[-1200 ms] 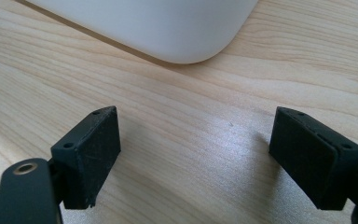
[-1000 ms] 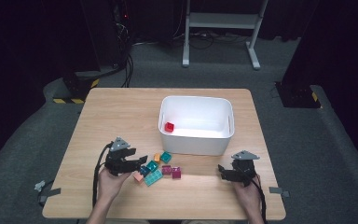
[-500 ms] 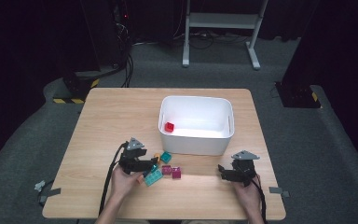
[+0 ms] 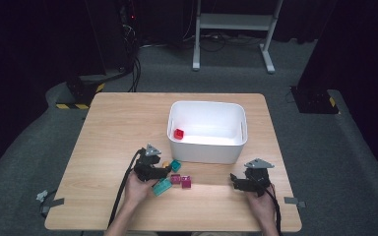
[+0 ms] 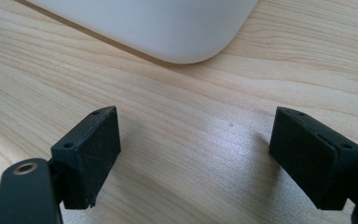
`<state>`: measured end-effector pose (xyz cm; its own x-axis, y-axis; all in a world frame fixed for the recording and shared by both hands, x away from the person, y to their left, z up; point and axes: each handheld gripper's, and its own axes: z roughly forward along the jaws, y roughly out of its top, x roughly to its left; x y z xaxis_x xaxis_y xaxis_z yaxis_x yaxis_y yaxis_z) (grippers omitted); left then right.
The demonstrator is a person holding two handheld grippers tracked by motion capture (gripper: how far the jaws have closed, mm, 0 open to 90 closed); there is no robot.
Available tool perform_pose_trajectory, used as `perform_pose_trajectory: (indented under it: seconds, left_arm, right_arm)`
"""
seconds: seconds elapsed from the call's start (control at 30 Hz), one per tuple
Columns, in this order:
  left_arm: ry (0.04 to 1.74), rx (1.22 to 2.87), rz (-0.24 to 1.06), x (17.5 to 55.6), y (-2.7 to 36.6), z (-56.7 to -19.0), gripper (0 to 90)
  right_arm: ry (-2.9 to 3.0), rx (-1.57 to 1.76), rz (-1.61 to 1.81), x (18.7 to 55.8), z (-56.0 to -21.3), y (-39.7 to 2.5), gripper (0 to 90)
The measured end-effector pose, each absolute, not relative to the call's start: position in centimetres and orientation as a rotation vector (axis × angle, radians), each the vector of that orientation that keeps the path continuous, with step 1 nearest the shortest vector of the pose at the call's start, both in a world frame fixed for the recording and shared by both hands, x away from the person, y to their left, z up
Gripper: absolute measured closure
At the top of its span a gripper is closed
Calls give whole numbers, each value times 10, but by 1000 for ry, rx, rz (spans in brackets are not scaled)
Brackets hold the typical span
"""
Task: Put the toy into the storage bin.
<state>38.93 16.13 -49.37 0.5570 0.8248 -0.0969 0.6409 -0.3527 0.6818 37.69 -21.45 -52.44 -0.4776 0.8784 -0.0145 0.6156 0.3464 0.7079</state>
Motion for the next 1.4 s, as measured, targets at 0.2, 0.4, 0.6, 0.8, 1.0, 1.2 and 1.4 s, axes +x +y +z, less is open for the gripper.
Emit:
perform_pose_trajectory:
  seconds: [0.2, 0.4, 0.6, 0.8, 1.0, 1.2, 1.4]
  left_arm:
    - [1184, 2117, 340, 393, 161, -497, 405]
    - [1197, 2111, 333, 397, 162, -499, 439]
    - [1200, 2108, 334, 399, 163, -499, 491]
    - [1218, 2097, 334, 402, 166, -501, 526]
    - [1230, 2088, 334, 405, 168, -502, 559]
    - [1244, 2082, 325, 406, 170, -502, 565]
    - [1241, 2084, 327, 407, 171, -502, 568]
  right_arm:
    - [2221, 1311, 910, 377, -524, -215, 161]
    - [2221, 1311, 910, 377, -524, -215, 161]
    - [2221, 1311, 910, 377, -524, -215, 161]
    - [2221, 1311, 910, 377, -524, -215, 161]
    - [2221, 1311, 910, 377, -524, -215, 161]
    - [2221, 1311, 910, 377, -524, -215, 161]
    - [2221, 1311, 910, 377, -524, -215, 161]
